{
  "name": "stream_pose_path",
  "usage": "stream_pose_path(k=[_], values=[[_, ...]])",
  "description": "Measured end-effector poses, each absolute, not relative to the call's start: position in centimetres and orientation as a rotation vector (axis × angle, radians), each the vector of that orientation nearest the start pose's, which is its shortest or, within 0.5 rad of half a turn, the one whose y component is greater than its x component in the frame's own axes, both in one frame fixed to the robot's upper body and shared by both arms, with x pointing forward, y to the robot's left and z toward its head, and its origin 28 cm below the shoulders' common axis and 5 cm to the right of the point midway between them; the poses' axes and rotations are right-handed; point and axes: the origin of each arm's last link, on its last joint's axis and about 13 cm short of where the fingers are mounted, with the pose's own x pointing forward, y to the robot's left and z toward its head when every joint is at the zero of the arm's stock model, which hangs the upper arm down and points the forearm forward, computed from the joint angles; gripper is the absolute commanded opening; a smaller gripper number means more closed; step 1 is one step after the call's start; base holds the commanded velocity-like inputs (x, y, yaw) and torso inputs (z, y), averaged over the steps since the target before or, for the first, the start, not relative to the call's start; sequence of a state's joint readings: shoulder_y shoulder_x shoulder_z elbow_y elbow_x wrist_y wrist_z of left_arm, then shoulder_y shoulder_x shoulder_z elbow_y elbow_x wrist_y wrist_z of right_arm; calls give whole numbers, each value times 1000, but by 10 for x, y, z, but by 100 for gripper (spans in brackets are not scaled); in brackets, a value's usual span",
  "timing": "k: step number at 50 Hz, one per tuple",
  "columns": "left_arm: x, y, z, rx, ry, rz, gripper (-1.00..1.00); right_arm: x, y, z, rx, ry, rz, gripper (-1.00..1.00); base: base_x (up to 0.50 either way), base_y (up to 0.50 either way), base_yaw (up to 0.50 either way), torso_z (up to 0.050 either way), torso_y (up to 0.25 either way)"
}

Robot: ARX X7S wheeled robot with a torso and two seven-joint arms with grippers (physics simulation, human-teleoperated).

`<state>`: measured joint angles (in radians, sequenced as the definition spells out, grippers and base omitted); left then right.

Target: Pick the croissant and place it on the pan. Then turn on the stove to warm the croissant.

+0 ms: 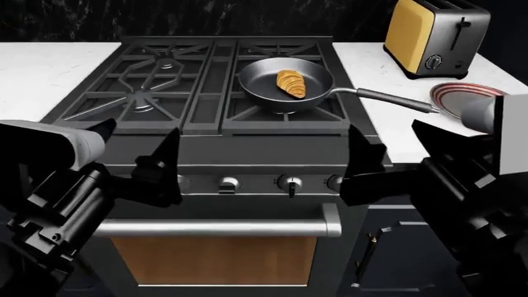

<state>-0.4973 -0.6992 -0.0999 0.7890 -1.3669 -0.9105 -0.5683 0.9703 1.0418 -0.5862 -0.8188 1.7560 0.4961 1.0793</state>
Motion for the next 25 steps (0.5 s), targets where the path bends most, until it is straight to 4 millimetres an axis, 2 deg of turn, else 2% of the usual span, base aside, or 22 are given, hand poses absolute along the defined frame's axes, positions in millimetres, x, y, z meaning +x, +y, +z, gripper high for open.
stream_pose_path(k=[13,25], values=[[190,252,232,-62,-105,-284,100,168,-121,264,47,39,168,100,0,0,0,0,0],[191,252,230,-49,-114,-279,100,168,-122,262,57,40,164,100,0,0,0,-48,0]])
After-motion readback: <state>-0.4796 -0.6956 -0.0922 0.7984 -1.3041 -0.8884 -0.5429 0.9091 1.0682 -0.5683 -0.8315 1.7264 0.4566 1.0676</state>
